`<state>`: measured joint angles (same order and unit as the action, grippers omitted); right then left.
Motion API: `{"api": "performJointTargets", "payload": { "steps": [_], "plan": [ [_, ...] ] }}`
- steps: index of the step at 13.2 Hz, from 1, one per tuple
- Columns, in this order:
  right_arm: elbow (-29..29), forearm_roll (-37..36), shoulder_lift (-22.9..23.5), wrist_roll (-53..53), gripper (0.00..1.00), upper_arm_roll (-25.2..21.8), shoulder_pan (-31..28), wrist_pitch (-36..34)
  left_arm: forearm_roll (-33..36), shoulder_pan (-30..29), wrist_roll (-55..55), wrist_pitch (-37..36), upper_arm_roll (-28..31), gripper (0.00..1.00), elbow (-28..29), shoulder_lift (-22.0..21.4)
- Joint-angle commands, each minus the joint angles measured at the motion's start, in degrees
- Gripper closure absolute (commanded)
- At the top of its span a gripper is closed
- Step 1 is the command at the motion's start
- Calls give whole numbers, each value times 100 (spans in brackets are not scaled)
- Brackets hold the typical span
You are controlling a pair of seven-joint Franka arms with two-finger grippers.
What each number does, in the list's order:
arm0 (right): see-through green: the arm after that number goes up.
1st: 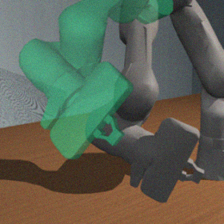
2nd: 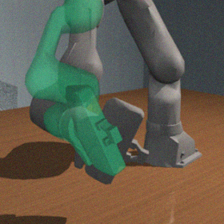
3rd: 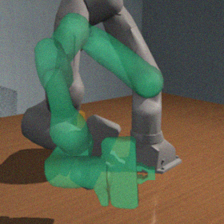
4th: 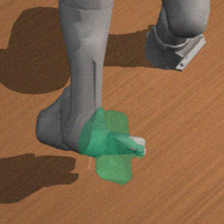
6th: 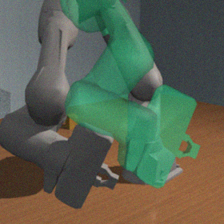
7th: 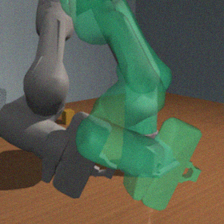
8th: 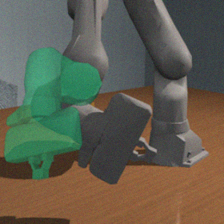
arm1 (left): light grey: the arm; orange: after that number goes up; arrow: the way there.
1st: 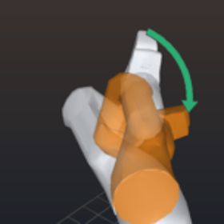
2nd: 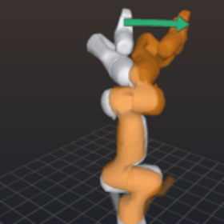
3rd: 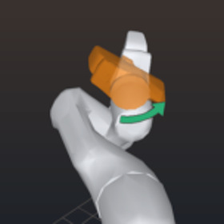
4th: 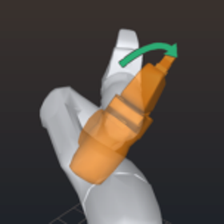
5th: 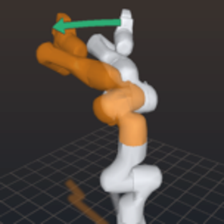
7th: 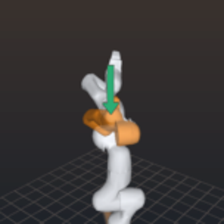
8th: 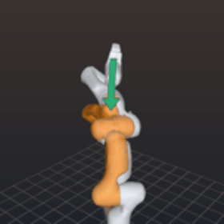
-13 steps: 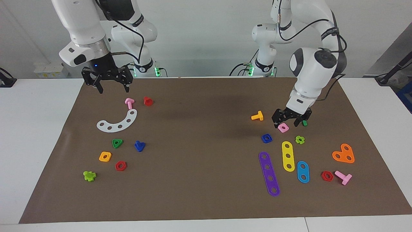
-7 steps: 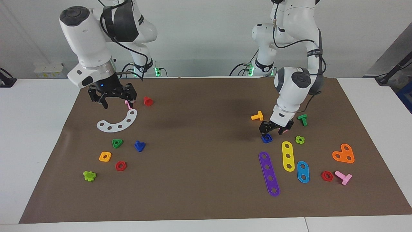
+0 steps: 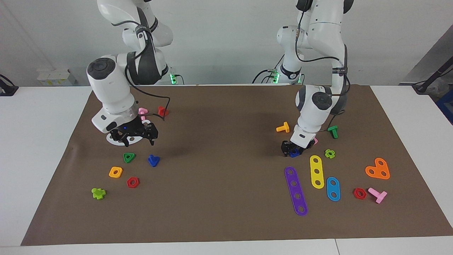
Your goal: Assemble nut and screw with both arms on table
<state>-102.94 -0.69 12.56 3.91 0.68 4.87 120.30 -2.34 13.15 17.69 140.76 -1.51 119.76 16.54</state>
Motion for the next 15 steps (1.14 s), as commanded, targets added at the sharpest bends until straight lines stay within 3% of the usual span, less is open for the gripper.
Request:
{"api": "performJointTargets", "payload": {
  "steps": [1,2,3,6,10,12,14,15],
  "plan": [
    [-303,69,202,40,2,37,23,536,84,39,6,74,80,75,91,-64],
    [-584,77,203,49,4,37,23,852,119,30,6,48,80,96,74,-64],
    [-813,86,220,92,5,37,23,1168,120,21,6,39,80,100,56,-64],
    [-1149,86,282,198,12,37,93,1575,120,4,-3,-48,80,100,-171,-3],
    [-1263,86,291,137,20,37,102,1584,120,-31,-11,-1215,89,100,-1322,244],
    [-1316,86,264,110,30,37,102,1584,120,-31,-11,-1279,89,100,-1429,279],
    [-1316,77,264,110,49,28,102,1576,120,-31,-20,-1297,98,100,-1482,297],
    [-1316,77,264,93,54,28,102,1576,120,-31,-29,-1297,98,100,-1499,314]
  ]
}}
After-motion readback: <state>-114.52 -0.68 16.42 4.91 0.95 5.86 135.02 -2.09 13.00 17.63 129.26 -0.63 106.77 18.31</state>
